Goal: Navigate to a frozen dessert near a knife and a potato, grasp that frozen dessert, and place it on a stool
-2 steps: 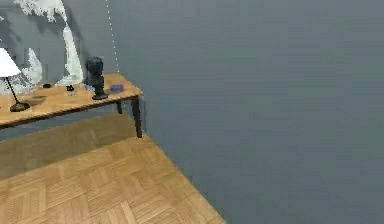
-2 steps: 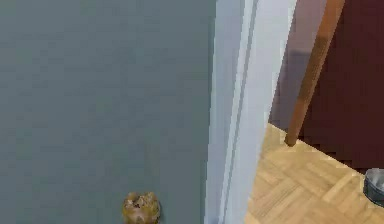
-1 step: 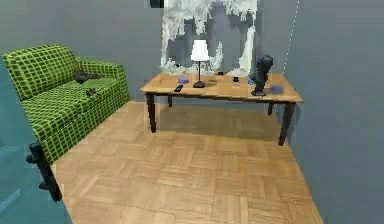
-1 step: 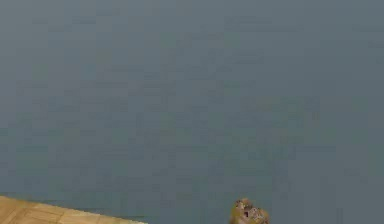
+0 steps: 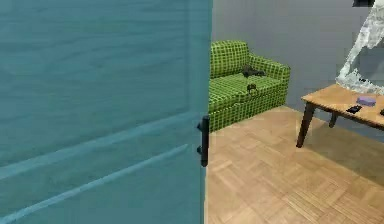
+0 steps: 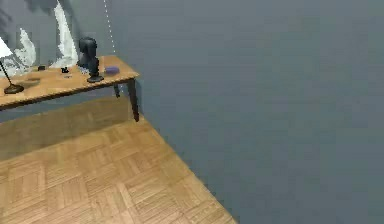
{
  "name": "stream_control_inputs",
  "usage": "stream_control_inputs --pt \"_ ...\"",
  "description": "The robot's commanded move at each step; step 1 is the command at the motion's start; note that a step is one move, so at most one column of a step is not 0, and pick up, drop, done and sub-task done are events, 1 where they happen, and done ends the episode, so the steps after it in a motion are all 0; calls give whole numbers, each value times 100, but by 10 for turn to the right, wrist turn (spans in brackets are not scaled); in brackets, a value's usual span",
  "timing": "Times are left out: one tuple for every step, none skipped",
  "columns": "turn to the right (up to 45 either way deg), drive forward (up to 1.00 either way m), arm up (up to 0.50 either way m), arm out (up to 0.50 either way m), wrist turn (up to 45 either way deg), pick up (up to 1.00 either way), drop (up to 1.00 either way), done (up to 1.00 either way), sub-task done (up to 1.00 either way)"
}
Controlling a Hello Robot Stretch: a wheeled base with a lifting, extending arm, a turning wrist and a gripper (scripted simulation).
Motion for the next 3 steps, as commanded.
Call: stream_control_inputs --pt "-450 0 0 0 0 0 0 0 0" --pt "-420 0 0 0 0 0 0 0 0" --pt "0 20 0 0 0 0 0 0 0"
